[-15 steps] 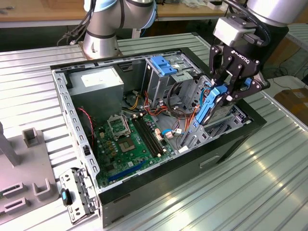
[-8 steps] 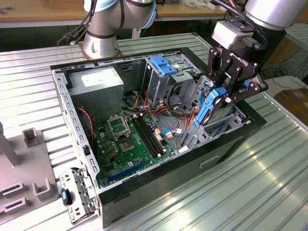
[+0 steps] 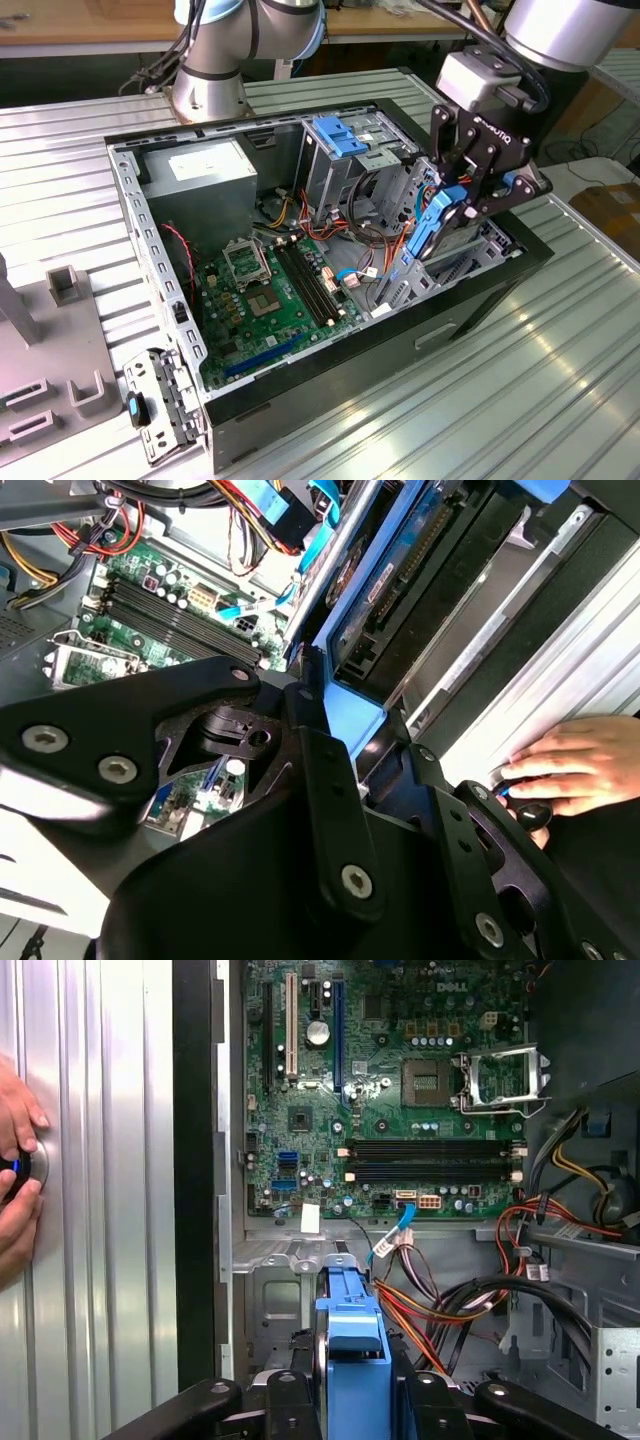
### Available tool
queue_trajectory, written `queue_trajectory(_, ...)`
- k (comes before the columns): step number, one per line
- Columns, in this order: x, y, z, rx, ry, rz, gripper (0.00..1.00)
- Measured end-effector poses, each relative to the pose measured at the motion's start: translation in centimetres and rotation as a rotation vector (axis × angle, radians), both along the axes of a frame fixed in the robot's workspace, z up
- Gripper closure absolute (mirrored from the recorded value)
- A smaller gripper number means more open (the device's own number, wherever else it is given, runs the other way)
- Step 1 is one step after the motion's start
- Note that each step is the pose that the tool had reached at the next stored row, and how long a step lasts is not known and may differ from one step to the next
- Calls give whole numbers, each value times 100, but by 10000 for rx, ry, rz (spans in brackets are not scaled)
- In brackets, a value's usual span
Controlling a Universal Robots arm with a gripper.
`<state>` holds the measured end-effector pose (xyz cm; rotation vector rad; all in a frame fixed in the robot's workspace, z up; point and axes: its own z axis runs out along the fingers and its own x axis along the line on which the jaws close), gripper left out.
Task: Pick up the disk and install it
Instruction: 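Insert the disk into the insertion slot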
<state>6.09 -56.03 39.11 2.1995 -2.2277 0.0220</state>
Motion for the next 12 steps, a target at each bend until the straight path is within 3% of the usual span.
queue_trajectory(12, 0, 0, -89, -1, 0, 1, 63)
